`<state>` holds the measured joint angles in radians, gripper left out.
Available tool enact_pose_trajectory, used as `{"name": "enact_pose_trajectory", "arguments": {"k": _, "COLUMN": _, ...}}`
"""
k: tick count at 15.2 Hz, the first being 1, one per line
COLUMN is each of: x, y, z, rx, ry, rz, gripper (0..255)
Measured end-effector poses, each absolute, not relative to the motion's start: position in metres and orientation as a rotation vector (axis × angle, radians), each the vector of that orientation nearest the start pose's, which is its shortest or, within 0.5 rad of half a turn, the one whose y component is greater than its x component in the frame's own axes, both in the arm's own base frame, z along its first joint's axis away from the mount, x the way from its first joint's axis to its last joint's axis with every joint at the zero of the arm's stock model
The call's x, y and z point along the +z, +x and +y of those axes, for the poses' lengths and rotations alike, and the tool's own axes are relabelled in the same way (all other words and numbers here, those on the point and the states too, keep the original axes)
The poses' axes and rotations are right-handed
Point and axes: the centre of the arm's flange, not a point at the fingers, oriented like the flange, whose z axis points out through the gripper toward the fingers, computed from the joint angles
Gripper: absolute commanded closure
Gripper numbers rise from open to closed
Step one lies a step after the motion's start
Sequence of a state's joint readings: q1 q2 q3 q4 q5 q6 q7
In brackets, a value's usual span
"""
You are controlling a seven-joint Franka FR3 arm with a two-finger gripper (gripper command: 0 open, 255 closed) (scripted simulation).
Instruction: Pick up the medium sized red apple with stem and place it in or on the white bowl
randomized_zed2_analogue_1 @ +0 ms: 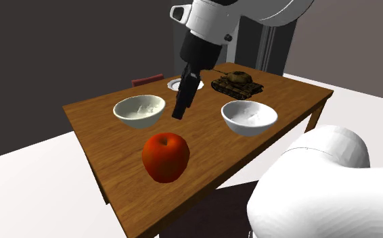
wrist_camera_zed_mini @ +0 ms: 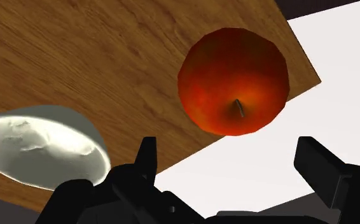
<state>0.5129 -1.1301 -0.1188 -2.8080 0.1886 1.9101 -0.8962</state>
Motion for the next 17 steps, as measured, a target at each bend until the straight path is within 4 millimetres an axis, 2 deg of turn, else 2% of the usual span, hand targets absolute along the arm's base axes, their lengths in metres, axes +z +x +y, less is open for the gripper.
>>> {"name": "enact_pose_trajectory", "arguments": {"k": 3, "x": 0.481, "y": 0.211, "z": 0.117, "rx": -0.464, "ry": -2.102, "rz": -1.904, "gripper": 0}}
{"name": "enact_pose_trajectory", "arguments": {"k": 9, "x": 0.45, "y": 0.21, "z": 0.13, "rx": -0.473, "ry": -2.065, "rz": -1.933, "gripper": 0}}
{"name": "enact_pose_trajectory", "arguments": {"k": 16, "x": 0.443, "y": 0.209, "z": 0.134, "rx": -0.474, "ry": -2.065, "rz": -1.934, "gripper": 0}}
{"name": "enact_pose_trajectory", "arguments": {"k": 17, "x": 0.443, "y": 0.209, "z": 0.134, "rx": -0.474, "ry": -2.065, "rz": -1.934, "gripper": 255}}
